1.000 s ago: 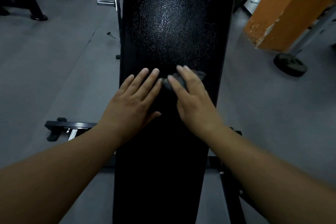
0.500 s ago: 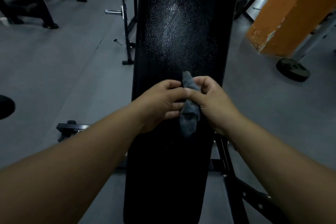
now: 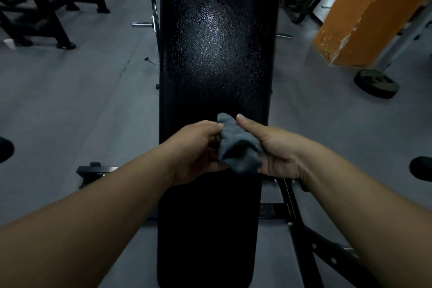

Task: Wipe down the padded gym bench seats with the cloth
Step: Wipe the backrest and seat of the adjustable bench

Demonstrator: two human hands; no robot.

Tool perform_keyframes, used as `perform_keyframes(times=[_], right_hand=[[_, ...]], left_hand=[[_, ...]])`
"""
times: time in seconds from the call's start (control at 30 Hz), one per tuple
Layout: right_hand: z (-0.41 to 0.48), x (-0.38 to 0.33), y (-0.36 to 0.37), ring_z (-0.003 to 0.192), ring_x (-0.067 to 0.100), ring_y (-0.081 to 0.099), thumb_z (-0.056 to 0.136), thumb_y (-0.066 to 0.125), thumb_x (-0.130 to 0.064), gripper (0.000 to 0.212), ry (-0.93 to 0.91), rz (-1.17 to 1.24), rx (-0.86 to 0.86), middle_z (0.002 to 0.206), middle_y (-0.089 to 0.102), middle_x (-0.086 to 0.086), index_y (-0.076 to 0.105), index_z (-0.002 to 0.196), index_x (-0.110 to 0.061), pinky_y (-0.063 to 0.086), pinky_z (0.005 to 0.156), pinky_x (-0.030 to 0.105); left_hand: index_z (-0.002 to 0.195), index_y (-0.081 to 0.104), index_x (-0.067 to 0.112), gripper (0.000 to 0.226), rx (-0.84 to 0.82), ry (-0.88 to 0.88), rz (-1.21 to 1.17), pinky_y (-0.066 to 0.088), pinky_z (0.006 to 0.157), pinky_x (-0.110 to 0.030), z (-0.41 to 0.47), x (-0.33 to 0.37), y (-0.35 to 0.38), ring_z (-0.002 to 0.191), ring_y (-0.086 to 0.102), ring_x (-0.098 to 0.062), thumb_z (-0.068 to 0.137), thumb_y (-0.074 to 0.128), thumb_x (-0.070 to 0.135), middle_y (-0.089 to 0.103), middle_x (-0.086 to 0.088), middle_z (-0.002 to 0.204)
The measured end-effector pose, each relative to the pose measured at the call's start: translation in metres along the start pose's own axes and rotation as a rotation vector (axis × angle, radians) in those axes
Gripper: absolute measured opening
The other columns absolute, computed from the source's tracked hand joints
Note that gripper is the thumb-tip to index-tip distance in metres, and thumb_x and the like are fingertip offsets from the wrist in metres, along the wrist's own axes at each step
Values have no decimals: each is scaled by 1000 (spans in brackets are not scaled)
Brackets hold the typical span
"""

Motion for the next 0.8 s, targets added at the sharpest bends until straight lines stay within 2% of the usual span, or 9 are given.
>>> perform_keyframes(times=[0.1,0.17,0.27,0.37,0.43,0.53,0.6,0.7,0.8], right_hand=[[4,-5,-2,116,36,51,64,87,-56,76,-79,-17,44,132,61,25,70,117,-3,39,93,37],[7,-6,-6,107,34,63,68,78,-47,64,-141,1,65,124,66,24,69,116,-6,50,101,42],[3,-4,-3,99,28,66,81,70,-35,53,-160,119,-52,120,65,20,58,127,-10,54,91,40],[-2,2,-3,104,28,67,76,83,-28,64,-97,167,-175,131,63,19,62,132,-5,54,94,39],[-2,2,-11,108,27,68,61,94,-36,84,-112,276,-174,134,62,19,63,132,-5,57,92,36],[2,13,-13,124,32,60,84,64,-56,74,-183,579,-138,137,58,23,59,136,-3,52,101,45],[13,40,-3,100,33,71,90,60,-33,47,-105,773,-122,113,71,23,62,126,-4,60,84,47],[19,61,15,64,27,73,73,67,-14,25,-56,777,-62,81,75,16,67,95,-4,61,55,34],[15,42,22,67,23,73,83,56,-21,20,-169,724,-21,84,75,12,68,93,-7,60,57,30]], left_hand=[[124,64,11,51,-53,-72,22,55,89,-37,-2,-4,4,104,66,-26,93,56,51,69,-17,120],[120,67,7,46,-108,-117,42,55,90,-32,-7,-7,7,100,68,-22,91,61,42,72,-13,114],[106,63,7,24,-99,-42,55,58,68,-27,-5,-4,0,79,68,-17,88,65,24,71,-10,95],[123,58,-2,42,-26,40,67,57,87,-41,-1,5,-11,104,67,-36,84,67,10,67,-24,118],[128,56,-5,46,-40,58,44,54,95,-45,-2,9,-15,114,63,-40,83,66,4,63,-26,127],[118,57,9,47,-78,101,-20,57,85,-41,-2,16,-13,98,67,-28,73,70,5,66,-19,116],[112,59,13,44,-124,125,-17,60,78,-37,0,19,-6,86,69,-23,70,71,5,68,-12,106],[108,63,13,43,-116,139,115,58,75,-34,6,19,5,80,69,-21,68,74,8,71,-10,98],[111,62,13,43,-46,202,229,55,78,-34,12,23,7,81,68,-19,71,77,9,72,-7,95]])
Point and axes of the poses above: each hand's wrist, its own z-axis towards the middle knuckle, its own y-axis out of the palm, x = y × z, the point moved 3 cm from there along z, towards the middle knuckle
